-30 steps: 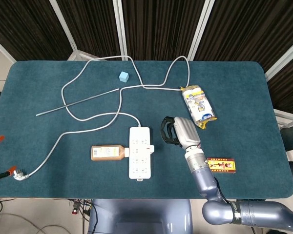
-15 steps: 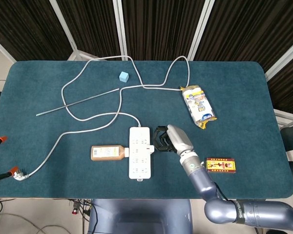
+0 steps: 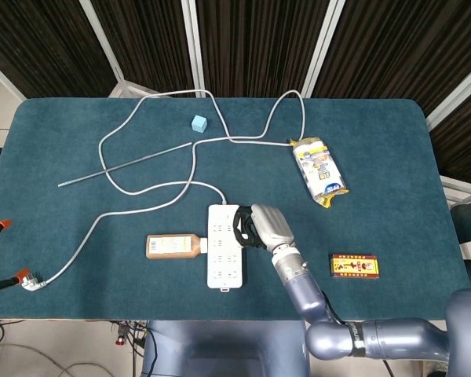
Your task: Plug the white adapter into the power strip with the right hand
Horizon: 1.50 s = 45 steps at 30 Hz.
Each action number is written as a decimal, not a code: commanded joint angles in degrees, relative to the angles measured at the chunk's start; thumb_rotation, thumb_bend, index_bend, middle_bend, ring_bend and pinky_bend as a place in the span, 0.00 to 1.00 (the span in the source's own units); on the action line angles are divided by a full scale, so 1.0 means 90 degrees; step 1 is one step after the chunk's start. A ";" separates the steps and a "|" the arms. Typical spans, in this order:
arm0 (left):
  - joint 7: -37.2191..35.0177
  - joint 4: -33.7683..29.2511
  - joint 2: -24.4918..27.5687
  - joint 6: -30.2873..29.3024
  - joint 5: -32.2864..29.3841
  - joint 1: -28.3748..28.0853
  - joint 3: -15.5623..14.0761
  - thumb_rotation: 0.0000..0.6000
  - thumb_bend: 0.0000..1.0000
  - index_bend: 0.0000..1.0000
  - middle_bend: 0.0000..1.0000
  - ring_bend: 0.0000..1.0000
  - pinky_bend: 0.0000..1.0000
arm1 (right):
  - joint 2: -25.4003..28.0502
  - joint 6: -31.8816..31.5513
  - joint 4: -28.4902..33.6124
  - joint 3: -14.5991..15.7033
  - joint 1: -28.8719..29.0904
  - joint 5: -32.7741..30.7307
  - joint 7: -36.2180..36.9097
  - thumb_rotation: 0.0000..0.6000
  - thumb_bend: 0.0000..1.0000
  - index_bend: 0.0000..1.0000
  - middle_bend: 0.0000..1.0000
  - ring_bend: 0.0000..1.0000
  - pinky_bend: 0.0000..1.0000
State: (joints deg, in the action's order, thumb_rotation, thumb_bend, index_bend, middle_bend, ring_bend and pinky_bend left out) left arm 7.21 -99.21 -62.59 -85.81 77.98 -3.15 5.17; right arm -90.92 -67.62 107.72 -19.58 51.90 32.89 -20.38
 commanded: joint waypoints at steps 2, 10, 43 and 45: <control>-0.0024 0.0000 0.0010 -0.0001 -0.0018 0.0001 0.0011 1.00 0.09 0.20 0.00 0.00 0.00 | -0.0316 -0.0152 -0.0330 0.0111 0.0095 0.0133 -0.0202 1.00 0.79 1.00 0.89 0.95 1.00; -0.0055 0.0008 0.0031 0.0068 -0.0073 -0.0024 0.0023 1.00 0.09 0.20 0.00 0.00 0.00 | -0.0639 -0.0177 -0.0483 0.0130 0.0182 -0.0005 -0.0475 1.00 0.79 1.00 0.89 0.95 1.00; -0.0236 0.0031 0.0109 0.0087 -0.0179 -0.0029 0.0080 1.00 0.09 0.20 0.00 0.00 0.00 | -0.1429 -0.0176 -0.1098 -0.0051 0.0254 -0.0383 -0.0978 1.00 0.79 1.00 0.89 0.95 1.00; -0.0229 0.0029 0.0107 0.0093 -0.0178 -0.0031 0.0077 1.00 0.09 0.20 0.00 0.00 0.00 | -0.1437 -0.0148 -0.1111 -0.0025 0.0234 -0.0377 -0.0980 1.00 0.79 1.00 0.89 0.95 1.00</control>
State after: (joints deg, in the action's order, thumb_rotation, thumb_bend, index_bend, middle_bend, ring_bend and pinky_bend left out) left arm 5.16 -98.95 -61.62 -84.97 76.38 -3.44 5.86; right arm -103.84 -68.96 97.74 -19.82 54.03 29.46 -29.21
